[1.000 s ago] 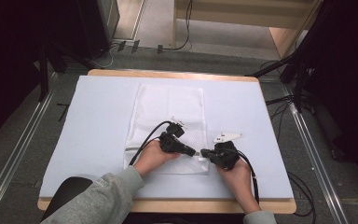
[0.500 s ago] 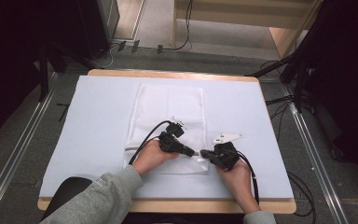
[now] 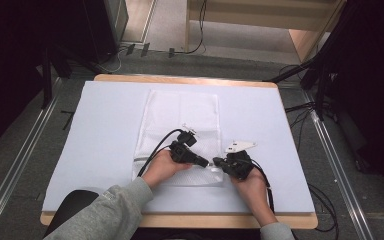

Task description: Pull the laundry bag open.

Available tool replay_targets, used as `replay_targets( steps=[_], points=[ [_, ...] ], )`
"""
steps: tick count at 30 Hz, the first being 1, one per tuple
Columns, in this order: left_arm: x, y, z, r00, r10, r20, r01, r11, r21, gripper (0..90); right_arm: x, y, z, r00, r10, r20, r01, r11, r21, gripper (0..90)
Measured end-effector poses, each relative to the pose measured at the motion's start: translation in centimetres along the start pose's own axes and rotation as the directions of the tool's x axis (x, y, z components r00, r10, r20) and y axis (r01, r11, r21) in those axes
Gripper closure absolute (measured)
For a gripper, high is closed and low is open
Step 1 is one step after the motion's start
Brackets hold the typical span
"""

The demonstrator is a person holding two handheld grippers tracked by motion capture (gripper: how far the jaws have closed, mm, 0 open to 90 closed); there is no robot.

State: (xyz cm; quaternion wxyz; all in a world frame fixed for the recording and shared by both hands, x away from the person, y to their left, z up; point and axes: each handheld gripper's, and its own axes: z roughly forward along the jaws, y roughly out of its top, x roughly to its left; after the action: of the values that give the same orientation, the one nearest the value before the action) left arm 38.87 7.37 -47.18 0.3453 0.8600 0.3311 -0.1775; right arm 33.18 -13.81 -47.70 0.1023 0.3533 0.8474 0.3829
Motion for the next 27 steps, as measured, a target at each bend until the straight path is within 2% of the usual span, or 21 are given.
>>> replay_targets(
  steps=[3, 4, 9, 11, 12, 13, 14, 18, 27],
  points=[
    [0.0, 0.0, -0.1, 1.0, 0.003, -0.003, -0.003, 0.9999, 0.014, 88.4, 0.0, -0.1, 0.0, 1.0, 0.002, -0.005, -0.002, 1.0, -0.003, 90.0],
    [0.0, 0.0, -0.4, 0.9998, 0.011, -0.018, -0.011, 0.9997, 0.02, 88.4, 0.0, -0.1, 0.0, 1.0, 0.003, -0.005, -0.003, 1.0, -0.007, 90.0],
    [1.0, -0.3, -1.8, 0.9996, -0.026, 0.007, 0.026, 0.9994, 0.022, 88.4, -0.1, -0.3, 0.0, 0.9998, 0.013, -0.016, -0.013, 1.0, -0.015, 90.0],
    [0.9, -0.4, -2.0, 0.9996, -0.022, 0.016, 0.022, 0.9994, 0.026, 88.3, -0.3, -0.3, 0.0, 0.9993, 0.024, -0.029, -0.025, 0.999, -0.02, 90.0],
    [0.7, -0.5, -2.1, 1.0, -0.004, -0.002, 0.004, 0.9997, 0.026, 88.3, -0.4, -0.4, 0.0, 0.9992, 0.025, -0.031, -0.025, 0.999, -0.022, 90.0],
    [0.7, -0.5, -2.2, 1.0, 0.0, 0.004, 0.0, 0.9994, 0.035, 88.3, -0.4, -0.4, 0.0, 0.9992, 0.025, -0.031, -0.026, 0.999, -0.021, 90.0],
    [0.8, -0.6, -2.4, 0.9999, 0.008, -0.008, -0.007, 0.9995, 0.029, 88.3, -0.4, -0.3, 0.0, 0.9991, 0.027, -0.032, -0.027, 0.999, -0.02, 90.0],
    [1.4, -1.0, -3.6, 0.9998, -0.019, 0.009, 0.019, 0.9996, 0.022, 88.3, -0.5, -0.4, 0.0, 0.9988, 0.027, -0.042, -0.028, 0.999, -0.023, 90.0],
    [1.6, -2.0, -5.0, 0.9996, -0.027, 0.005, 0.026, 0.9996, 0.012, 88.3, -0.8, -0.4, 0.0, 0.9968, 0.047, -0.065, -0.049, 0.999, -0.021, 90.0]
  ],
)
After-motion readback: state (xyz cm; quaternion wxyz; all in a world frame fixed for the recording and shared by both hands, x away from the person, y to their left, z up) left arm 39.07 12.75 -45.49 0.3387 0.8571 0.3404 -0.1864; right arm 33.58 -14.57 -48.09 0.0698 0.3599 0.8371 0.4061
